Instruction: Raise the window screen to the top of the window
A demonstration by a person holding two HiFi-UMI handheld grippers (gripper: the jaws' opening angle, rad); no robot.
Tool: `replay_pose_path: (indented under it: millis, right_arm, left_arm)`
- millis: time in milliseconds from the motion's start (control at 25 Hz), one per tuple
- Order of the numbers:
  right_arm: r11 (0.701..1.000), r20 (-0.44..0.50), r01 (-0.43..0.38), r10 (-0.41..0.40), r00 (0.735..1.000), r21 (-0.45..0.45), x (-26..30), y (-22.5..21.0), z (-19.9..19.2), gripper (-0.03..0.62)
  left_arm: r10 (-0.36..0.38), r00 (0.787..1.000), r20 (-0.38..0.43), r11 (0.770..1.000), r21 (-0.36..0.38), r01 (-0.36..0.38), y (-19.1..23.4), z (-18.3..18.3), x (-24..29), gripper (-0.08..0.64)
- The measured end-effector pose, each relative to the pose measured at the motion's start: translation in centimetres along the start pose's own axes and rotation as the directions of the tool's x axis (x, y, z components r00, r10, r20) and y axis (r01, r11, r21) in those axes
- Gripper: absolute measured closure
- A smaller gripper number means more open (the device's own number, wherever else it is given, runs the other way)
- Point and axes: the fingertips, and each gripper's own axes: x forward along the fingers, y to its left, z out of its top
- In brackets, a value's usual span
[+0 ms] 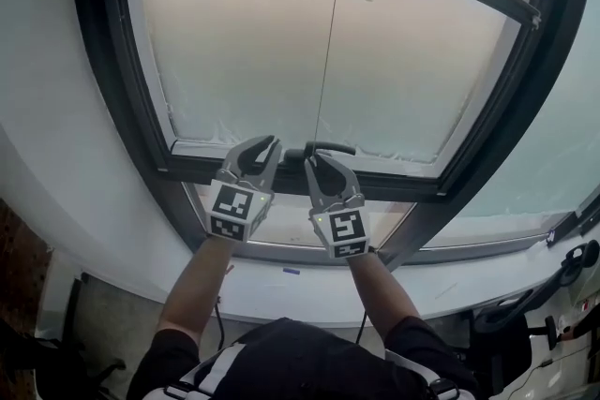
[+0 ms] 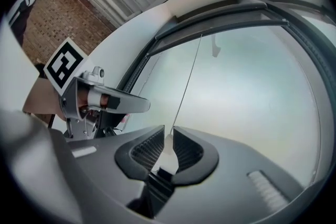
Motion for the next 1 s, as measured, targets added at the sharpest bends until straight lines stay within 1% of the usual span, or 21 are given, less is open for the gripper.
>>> replay_pose_path:
  millis: [40, 160, 240, 320, 360, 480, 600, 680, 800, 920, 1000]
  right_arm:
    - [1.0, 0.002, 0.003, -0.003, 1.0, -0.003, 0.2, -0.4, 0.3, 0.537]
    - [1.0, 0.005, 0.012, -0.012, 1.0, 0.026, 0.6, -1.2, 0.7, 0.537]
    - [1.0, 0.03, 0.013, -0.013, 0.999, 0.003, 0.6, -1.2, 1.8, 0.537]
    - [0.999, 0.079, 0.019, -0.017, 0.997, -0.026, 0.1, -1.4, 4.0, 0.537]
    - [0.999, 0.106, 0.024, -0.022, 0.994, -0.022, -0.2, -1.6, 5.2, 0.537]
    - [0.999, 0.145, 0.026, -0.032, 0.989, 0.038, 0.0, -2.4, 8.3, 0.537]
    - [0.998, 0.161, 0.043, -0.05, 0.986, 0.046, 0.6, -3.1, 10.2, 0.537]
    - [0.998, 0.163, 0.044, -0.049, 0.985, 0.035, 1.2, -3.2, 10.9, 0.538]
    - [0.998, 0.158, 0.044, -0.051, 0.986, 0.048, 1.9, -3.0, 11.6, 0.538]
    - [0.998, 0.174, 0.043, -0.052, 0.983, 0.053, 2.8, -2.4, 13.4, 0.538]
    - [0.998, 0.19, 0.037, -0.046, 0.981, 0.052, 3.3, -2.3, 14.9, 0.537]
  left_arm:
    - [0.005, 1.0, 0.01, 1.0, -0.006, -0.005, 0.0, 0.1, 0.0, 0.518]
    - [0.019, 0.999, 0.036, 1.0, -0.019, -0.018, 0.0, 0.3, -0.4, 0.518]
    - [0.033, 0.998, 0.045, 0.999, -0.029, -0.031, 0.3, 0.2, -0.8, 0.518]
    - [0.047, 0.997, 0.055, 0.997, -0.056, -0.044, 0.7, 0.1, -1.0, 0.518]
    - [0.054, 0.997, 0.058, 0.996, -0.073, -0.05, 0.9, 0.1, -1.0, 0.519]
    - [0.077, 0.995, 0.06, 0.991, -0.112, -0.07, 1.7, 0.2, -1.3, 0.518]
    - [0.076, 0.994, 0.075, 0.992, -0.109, -0.067, 1.9, 0.5, -1.7, 0.518]
    - [0.069, 0.996, 0.065, 0.992, -0.107, -0.062, 1.8, 0.3, -1.8, 0.518]
    - [0.064, 0.997, 0.052, 0.991, -0.12, -0.058, 1.7, -0.3, -1.9, 0.518]
    - [0.059, 0.996, 0.061, 0.99, -0.13, -0.05, 2.0, 0.2, -1.8, 0.518]
    - [0.053, 0.996, 0.066, 0.992, -0.114, -0.045, 2.1, 0.9, -1.7, 0.518]
